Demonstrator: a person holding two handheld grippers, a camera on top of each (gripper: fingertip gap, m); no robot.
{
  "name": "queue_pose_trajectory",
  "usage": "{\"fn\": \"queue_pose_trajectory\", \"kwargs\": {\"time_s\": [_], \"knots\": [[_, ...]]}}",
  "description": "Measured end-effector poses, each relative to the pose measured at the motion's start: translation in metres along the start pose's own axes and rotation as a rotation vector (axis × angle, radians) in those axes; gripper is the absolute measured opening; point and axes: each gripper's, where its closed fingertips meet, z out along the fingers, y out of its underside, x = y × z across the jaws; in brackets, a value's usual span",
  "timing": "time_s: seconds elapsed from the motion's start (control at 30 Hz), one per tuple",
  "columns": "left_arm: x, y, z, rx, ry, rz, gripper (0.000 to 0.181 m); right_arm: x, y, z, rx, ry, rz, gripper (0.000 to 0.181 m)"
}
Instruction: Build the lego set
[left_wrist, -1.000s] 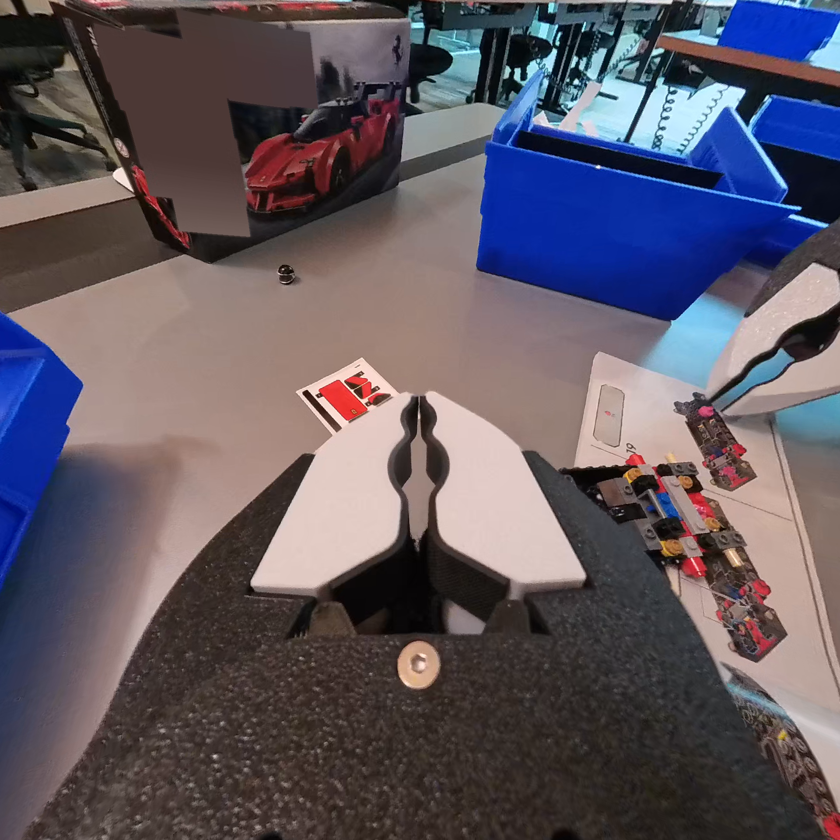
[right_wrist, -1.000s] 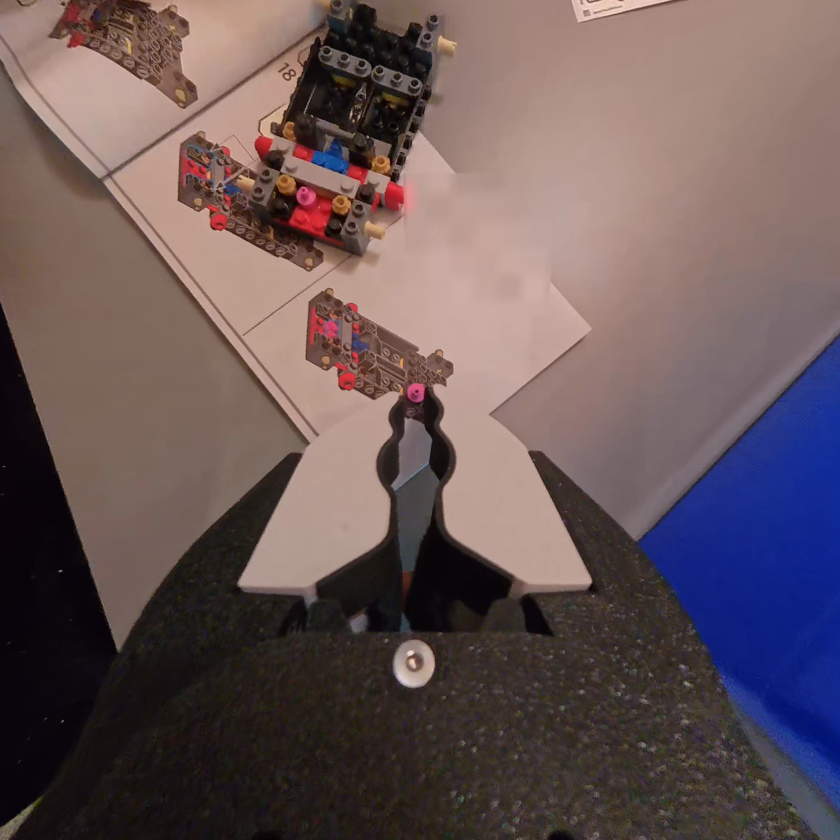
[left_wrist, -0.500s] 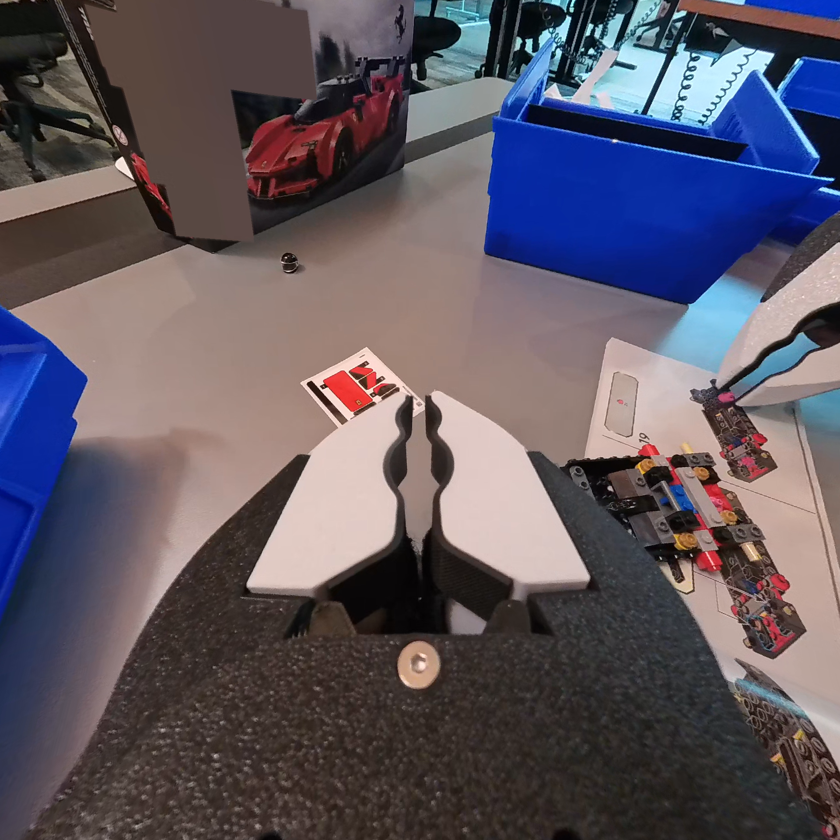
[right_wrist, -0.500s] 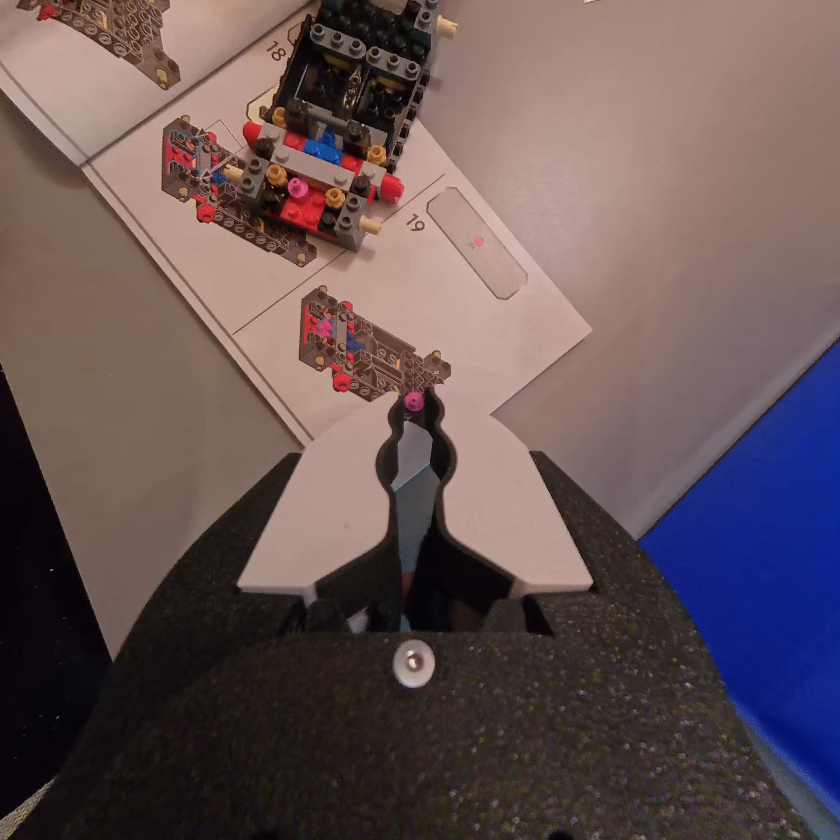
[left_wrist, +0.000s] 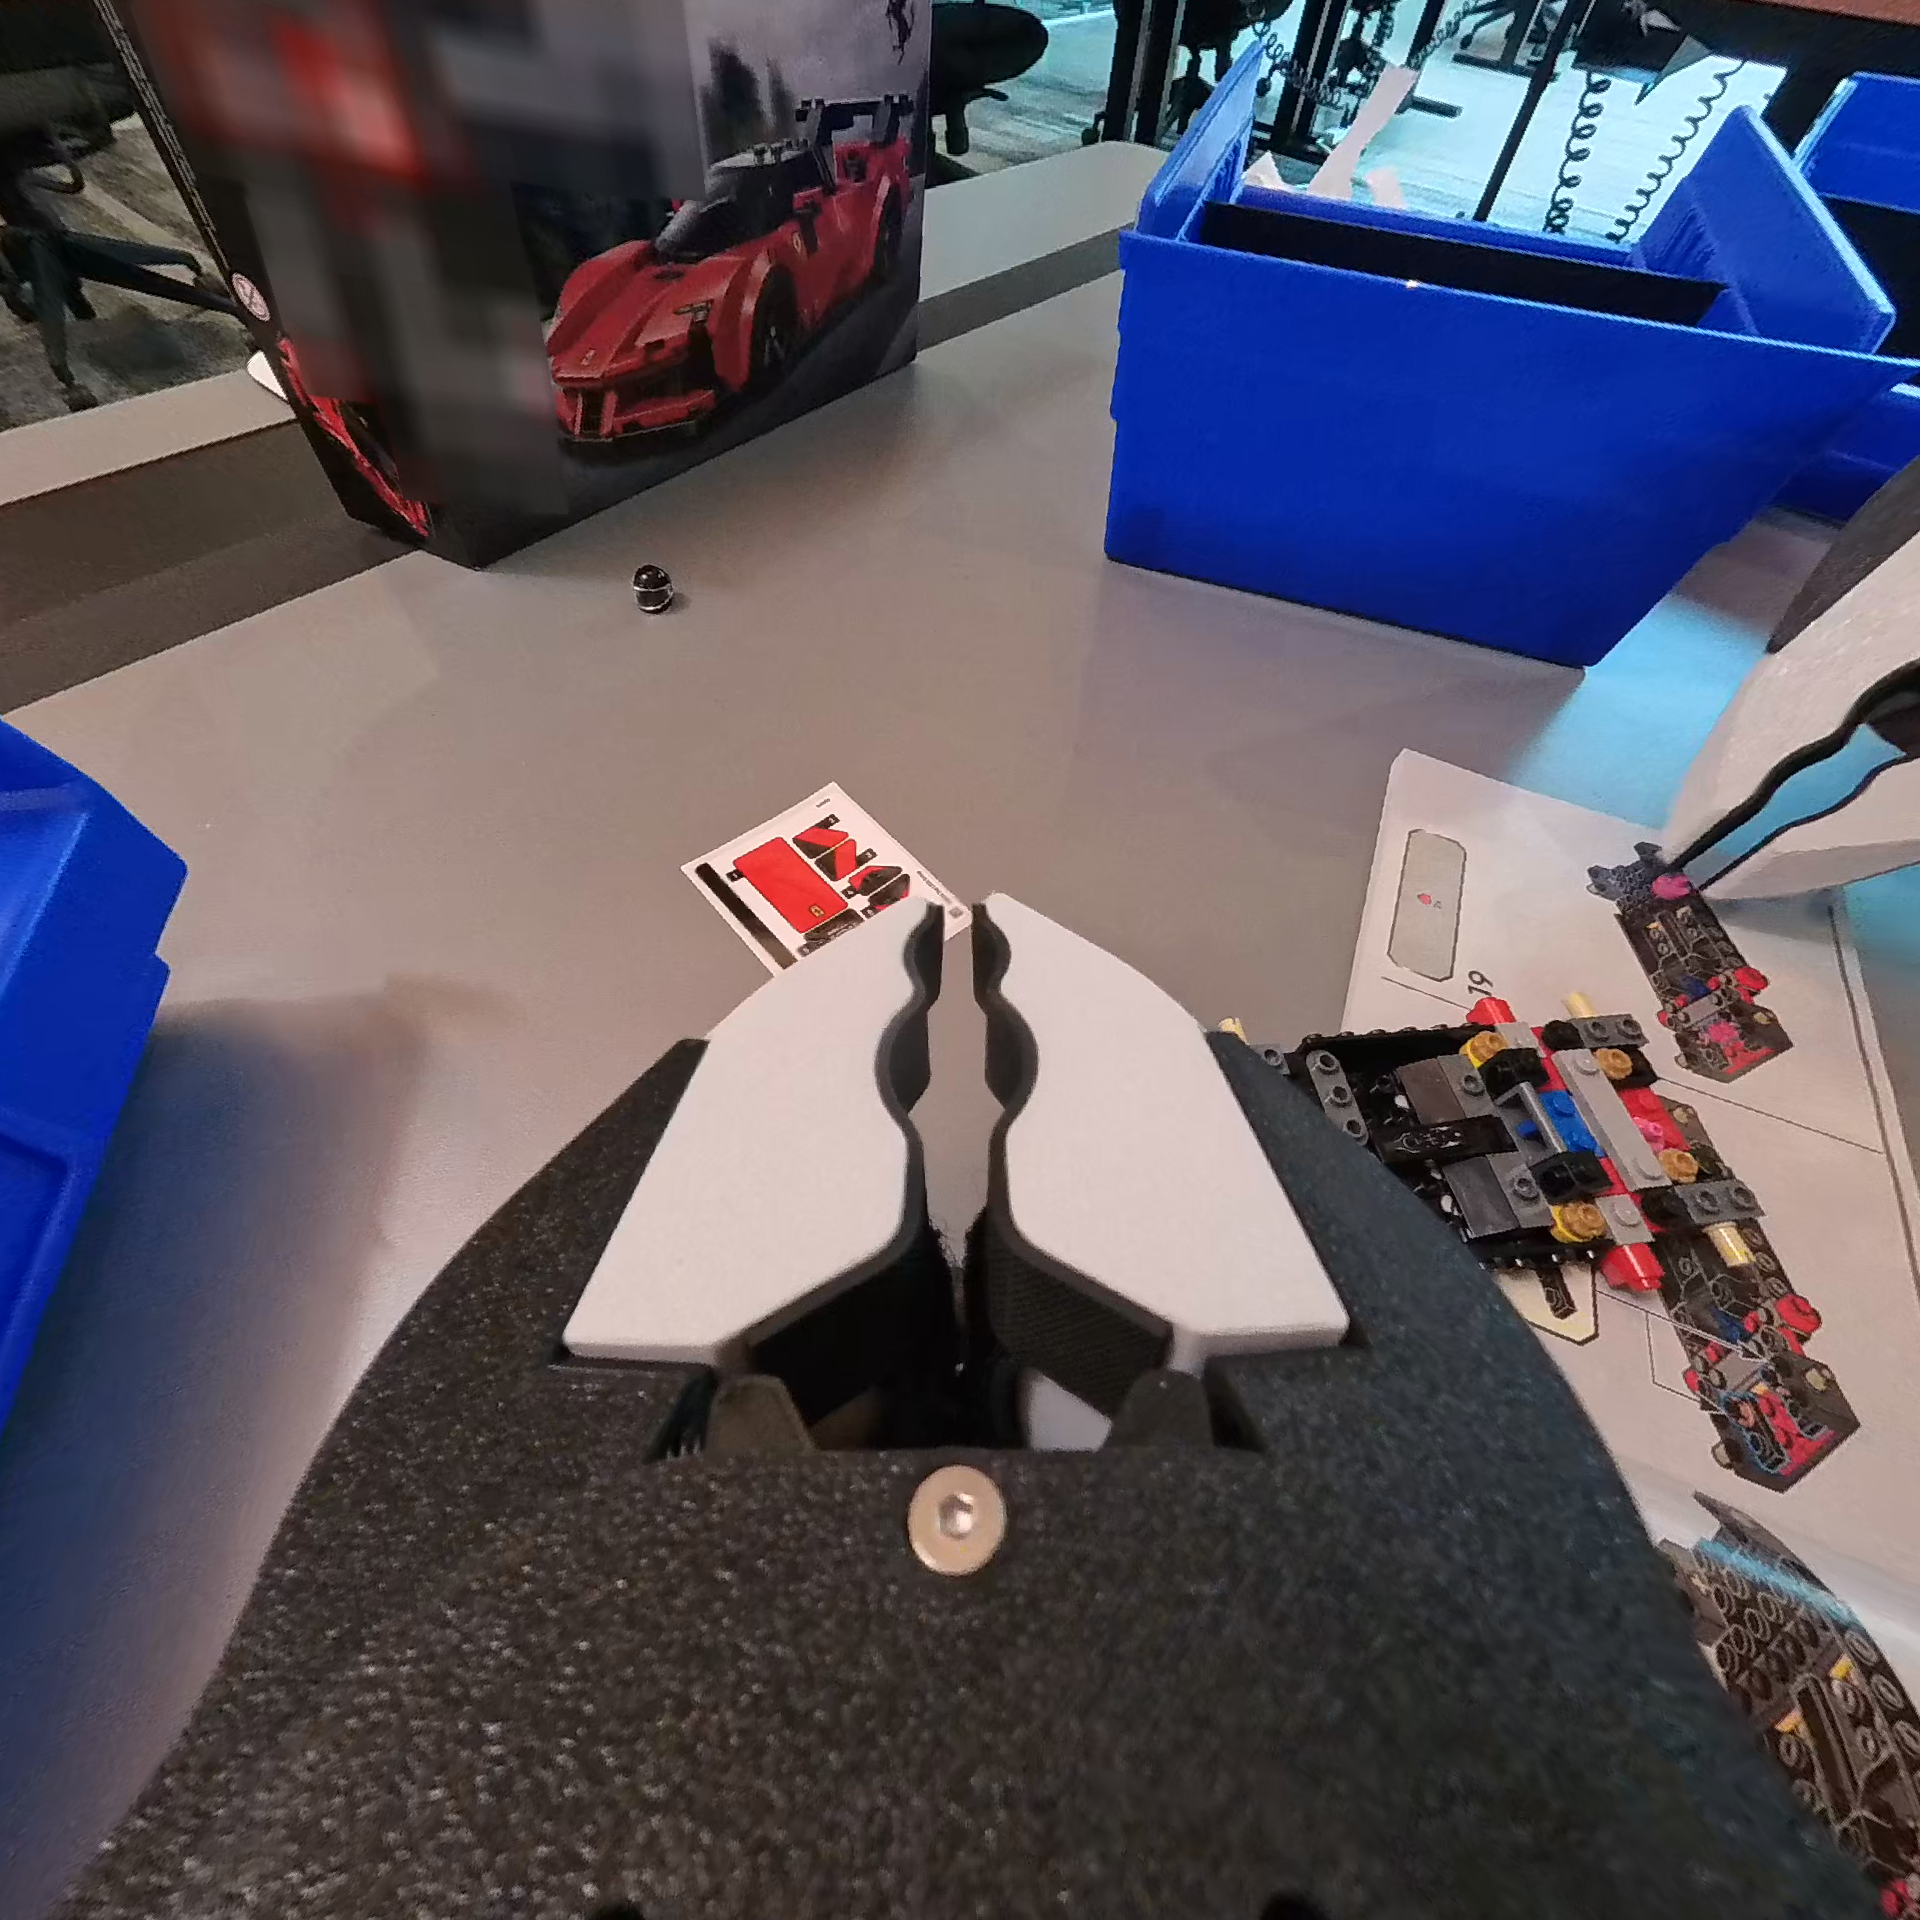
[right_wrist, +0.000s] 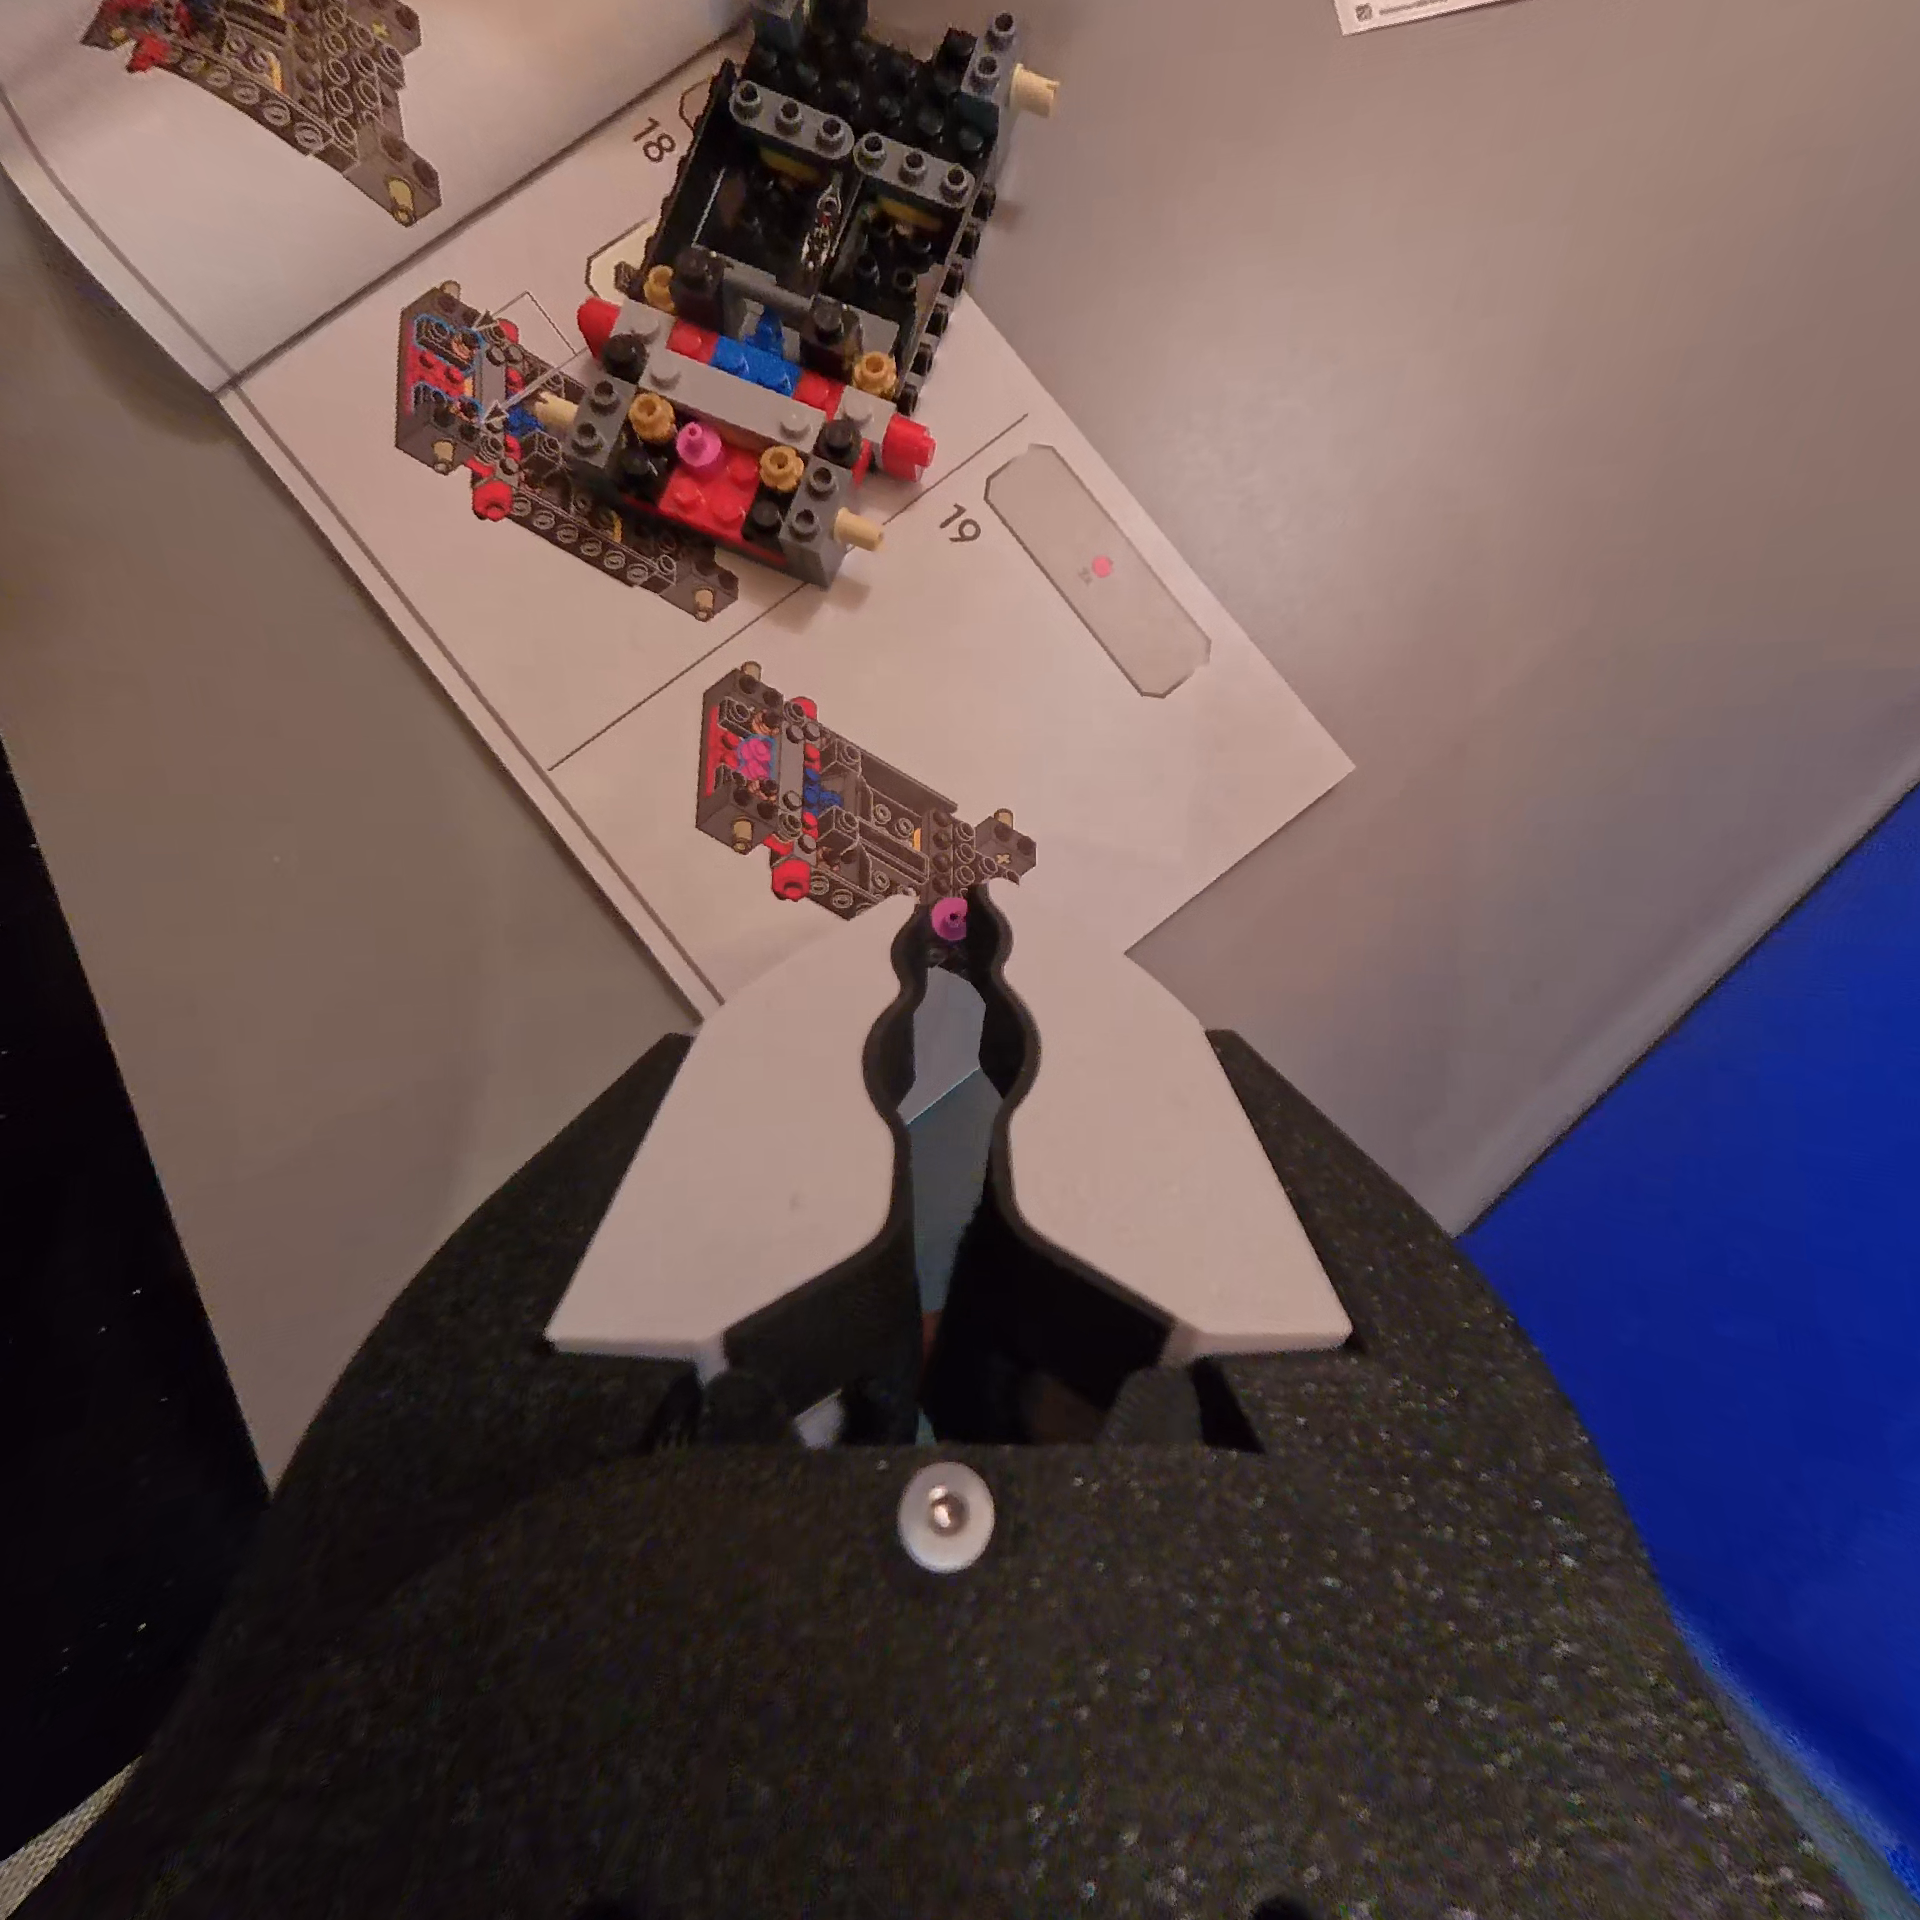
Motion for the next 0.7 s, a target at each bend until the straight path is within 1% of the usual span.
{"fn": "queue_pose_trajectory", "kwargs": {"time_s": [0.13, 0.37, 0.7], "knots": [[0.0006, 0.0008, 0.0004, -0.006, 0.002, 0.005, 0.005, 0.0011, 0.0027, -0.0011, -0.023, 0.005, -0.011, 0.005], [0.0007, 0.0019, 0.0008, -0.015, 0.001, 0.011, 0.005, 0.0005, 0.0003, 0.0003, -0.010, 0.003, -0.008, 0.005], [0.0054, 0.0059, 0.0029, -0.042, 0.024, 0.024, 0.006, 0.0004, 0.0015, 0.0022, -0.030, 0.008, -0.019, 0.003]]}}
